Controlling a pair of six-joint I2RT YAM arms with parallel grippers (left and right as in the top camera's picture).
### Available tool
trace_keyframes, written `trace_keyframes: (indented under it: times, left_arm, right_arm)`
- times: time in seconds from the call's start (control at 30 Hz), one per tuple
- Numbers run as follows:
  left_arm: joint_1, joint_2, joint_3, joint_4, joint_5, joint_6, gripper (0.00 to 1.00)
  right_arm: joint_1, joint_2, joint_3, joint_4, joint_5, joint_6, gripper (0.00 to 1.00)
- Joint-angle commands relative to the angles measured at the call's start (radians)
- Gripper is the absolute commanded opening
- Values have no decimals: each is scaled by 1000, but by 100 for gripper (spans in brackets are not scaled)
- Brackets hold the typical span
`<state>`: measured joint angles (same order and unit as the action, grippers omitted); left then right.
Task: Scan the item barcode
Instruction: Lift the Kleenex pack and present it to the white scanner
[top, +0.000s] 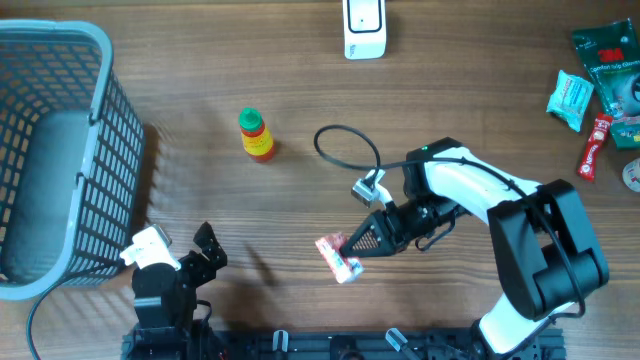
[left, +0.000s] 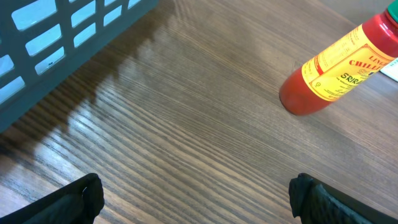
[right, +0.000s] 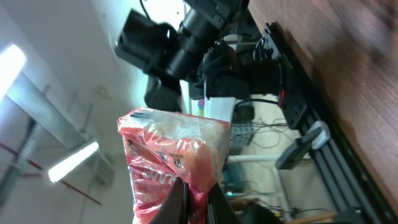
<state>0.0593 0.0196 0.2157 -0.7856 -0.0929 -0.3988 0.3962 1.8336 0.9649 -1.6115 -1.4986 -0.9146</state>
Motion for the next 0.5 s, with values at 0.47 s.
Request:
trace_keyframes:
  times: [0.47]
  left_arm:
    - [1,-5,-5,2,-10,1,100]
  right_arm:
    - [50,-152,-112,-1,39,30,5]
